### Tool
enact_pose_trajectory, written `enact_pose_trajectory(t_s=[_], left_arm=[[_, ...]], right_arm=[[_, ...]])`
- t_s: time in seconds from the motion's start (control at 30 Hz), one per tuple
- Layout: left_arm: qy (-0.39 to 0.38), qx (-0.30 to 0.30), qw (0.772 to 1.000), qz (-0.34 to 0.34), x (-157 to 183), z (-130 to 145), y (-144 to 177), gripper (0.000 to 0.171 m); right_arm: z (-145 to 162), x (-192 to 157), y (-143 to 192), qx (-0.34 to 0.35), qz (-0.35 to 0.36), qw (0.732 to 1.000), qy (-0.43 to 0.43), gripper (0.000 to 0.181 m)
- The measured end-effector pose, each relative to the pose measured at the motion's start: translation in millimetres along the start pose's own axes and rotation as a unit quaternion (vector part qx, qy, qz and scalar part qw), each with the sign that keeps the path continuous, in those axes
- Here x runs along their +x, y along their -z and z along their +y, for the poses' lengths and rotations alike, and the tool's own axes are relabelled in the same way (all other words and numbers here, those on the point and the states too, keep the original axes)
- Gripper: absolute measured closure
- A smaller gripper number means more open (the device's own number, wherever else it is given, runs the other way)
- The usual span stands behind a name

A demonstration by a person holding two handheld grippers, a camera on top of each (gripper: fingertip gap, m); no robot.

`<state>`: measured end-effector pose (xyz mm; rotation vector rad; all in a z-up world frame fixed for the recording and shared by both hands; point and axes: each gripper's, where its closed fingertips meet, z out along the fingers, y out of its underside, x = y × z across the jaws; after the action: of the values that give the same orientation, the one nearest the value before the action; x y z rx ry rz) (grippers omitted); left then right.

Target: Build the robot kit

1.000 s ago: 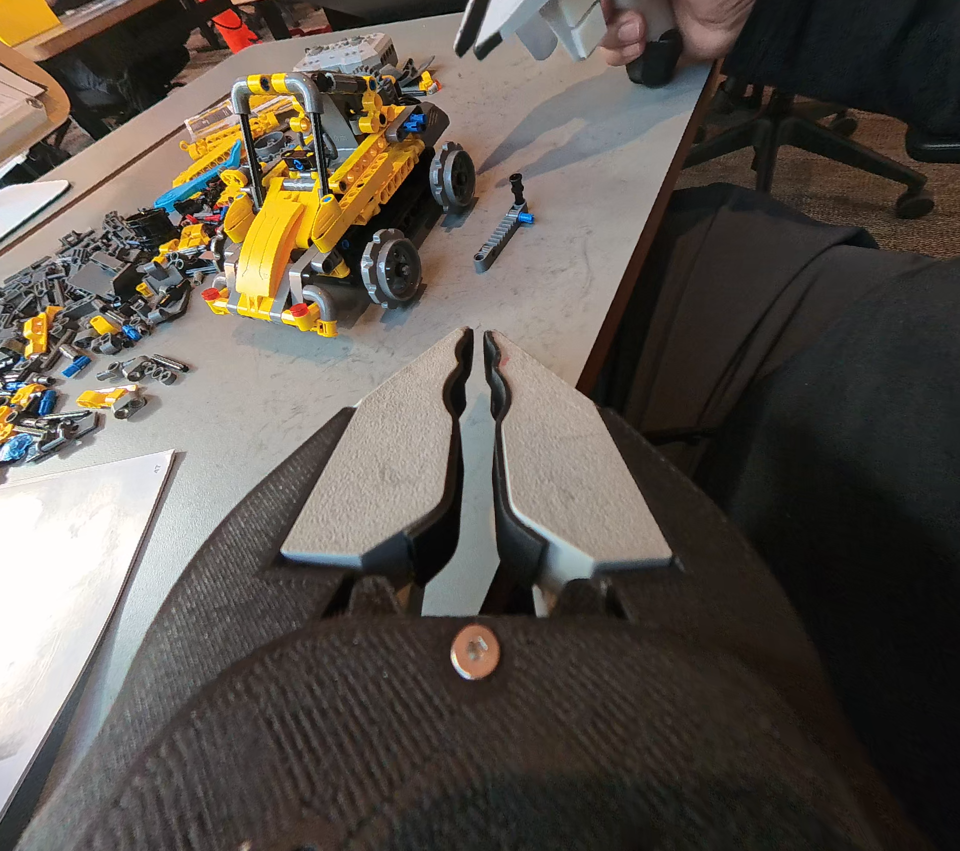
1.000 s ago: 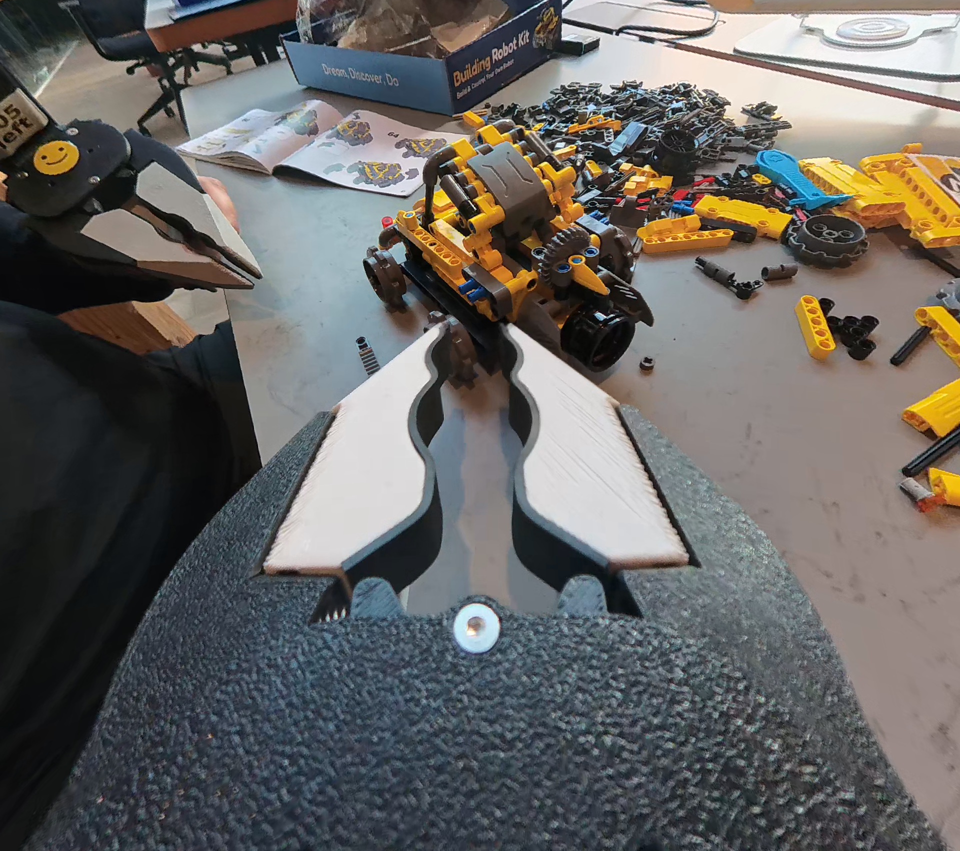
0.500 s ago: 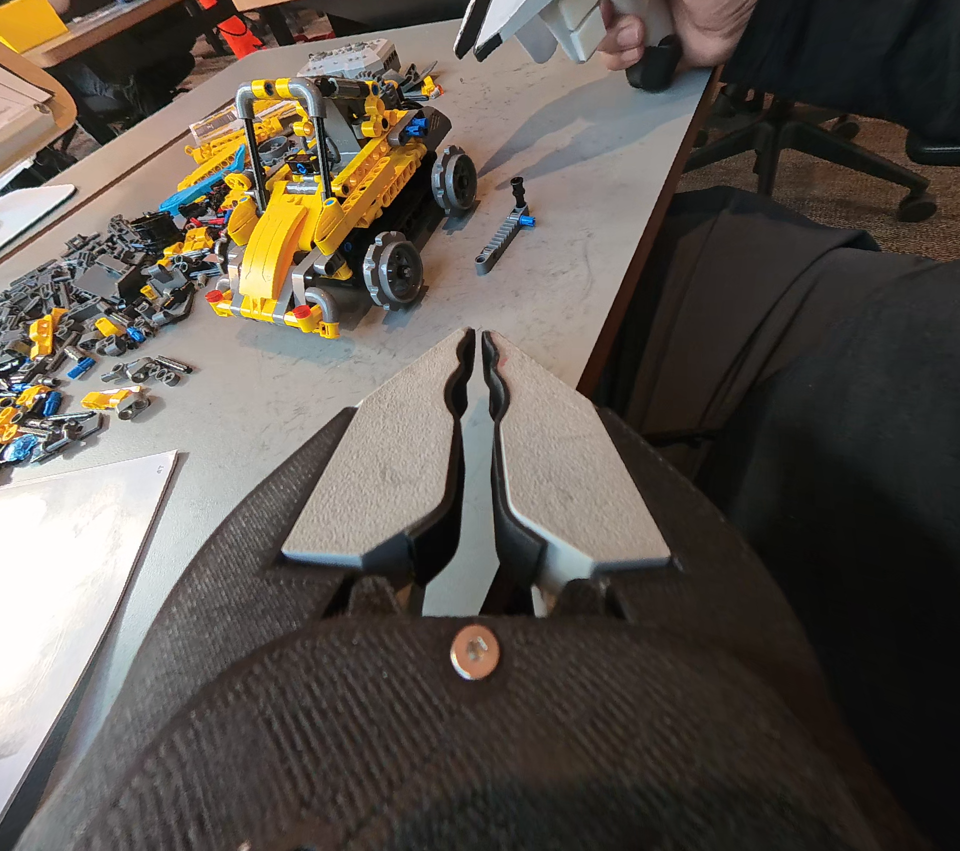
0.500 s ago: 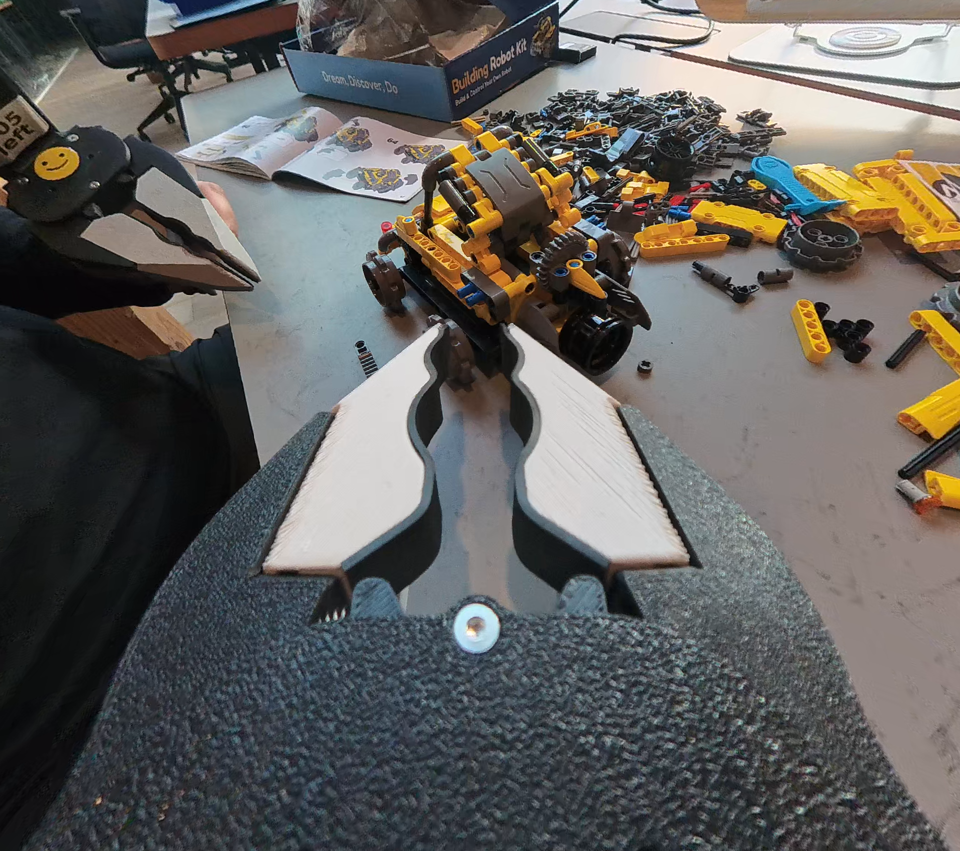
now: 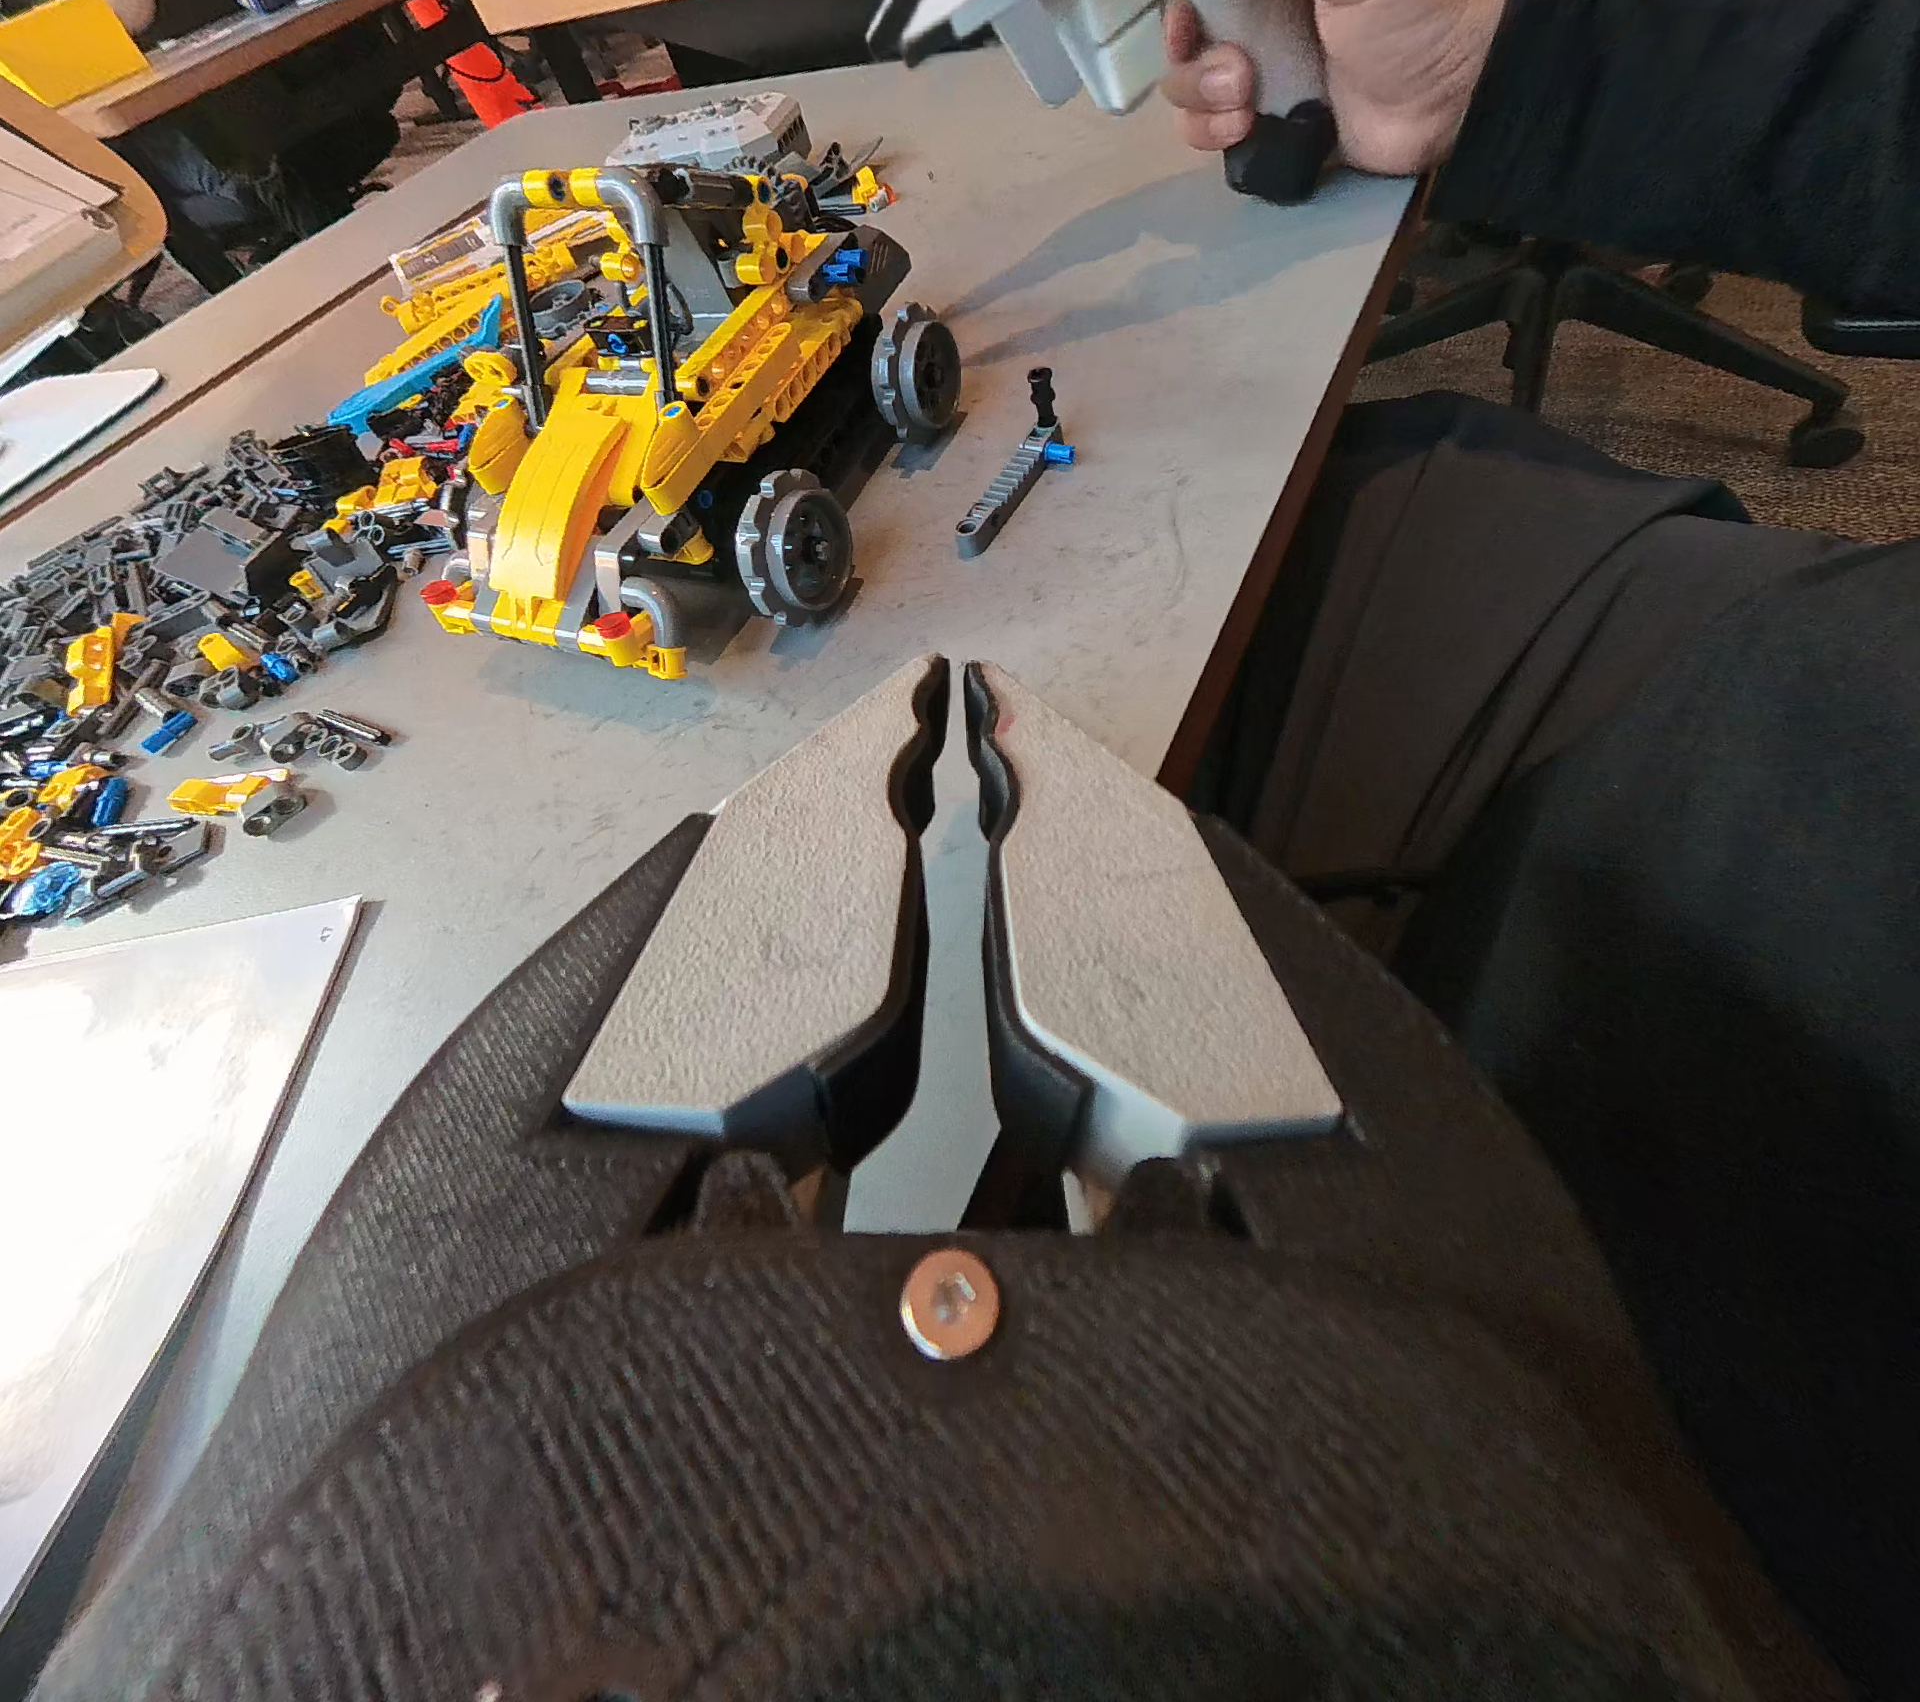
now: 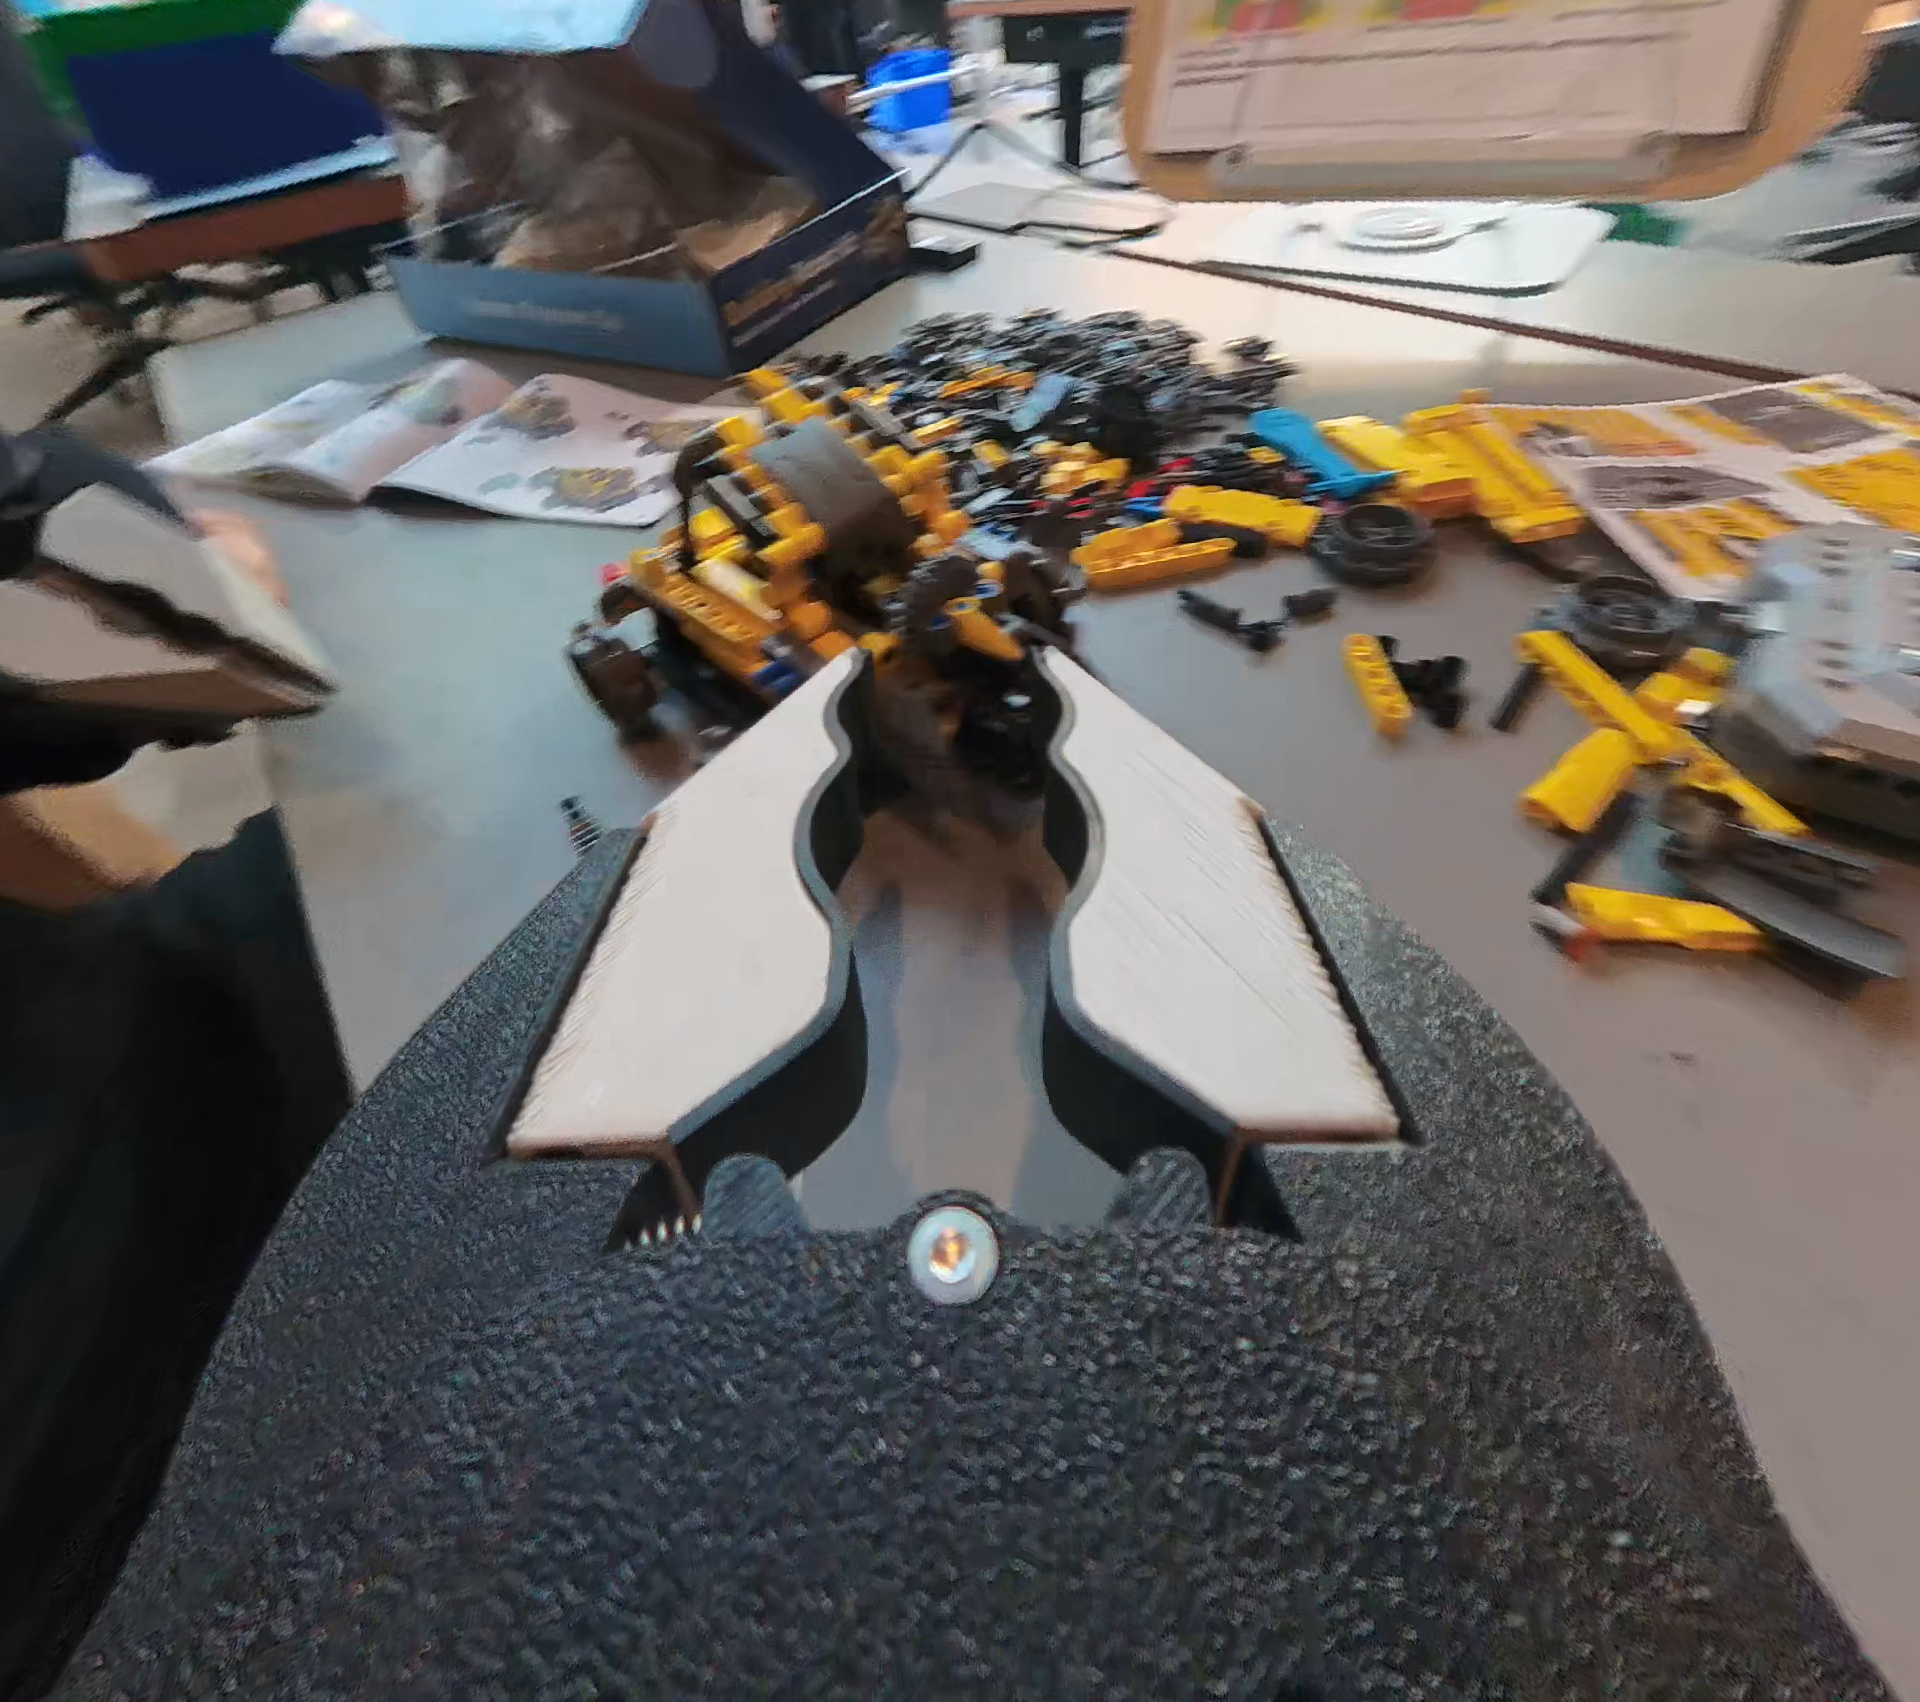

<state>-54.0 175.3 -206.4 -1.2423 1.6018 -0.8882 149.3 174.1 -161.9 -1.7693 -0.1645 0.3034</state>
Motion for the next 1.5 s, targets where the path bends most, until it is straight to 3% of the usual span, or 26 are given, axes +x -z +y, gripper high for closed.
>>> enact_pose_trajectory(t_s=[0.17,0.23,0.37,0.47,0.8,1.13,1.3,1.43,1.5], left_arm=[[0.021,0.004,1.0,-0.004,-3.6,-7.1,5.7,0.167],[0.03,0.007,1.0,0.0,-5.6,-14.1,8.6,0.166],[0.041,-0.022,0.999,0.023,-7.8,-17.8,8.2,0.14],[0.047,-0.024,0.998,0.028,-17.9,-21.3,10.8,0.134],[0.08,0.061,0.993,0.063,-48.8,-33.9,11.5,0.147],[0.131,0.071,0.982,0.112,-49.5,-32.2,8.7,0.154],[0.119,0.075,0.984,0.111,-47.6,-33.4,9.0,0.157],[0.101,0.068,0.987,0.105,-44.6,-32.3,7.8,0.157],[0.098,0.069,0.987,0.102,-44.7,-32.3,7.9,0.157]], right_arm=[[-14.6,61.3,17.3,0.053,0.146,0.988,-0.011,0.147],[-15.2,74.2,20.3,0.054,0.167,0.984,-0.017,0.14],[-13.1,84.4,15.4,0.037,0.174,0.984,-0.013,0.133],[-10.3,90.7,7.1,0.012,0.18,0.983,0.005,0.129],[-32.2,111.1,-25.3,0.03,0.154,0.987,0.021,0.124],[-21.5,101.8,-33.6,0.014,0.122,0.992,0.019,0.13],[-45.6,101.8,-16.5,0.076,0.15,0.985,0.049,0.132],[-46.4,145.6,19.3,0.073,0.268,0.961,0.015,0.138],[-45.8,155.4,32.5,0.06,0.287,0.956,-0.005,0.148]])
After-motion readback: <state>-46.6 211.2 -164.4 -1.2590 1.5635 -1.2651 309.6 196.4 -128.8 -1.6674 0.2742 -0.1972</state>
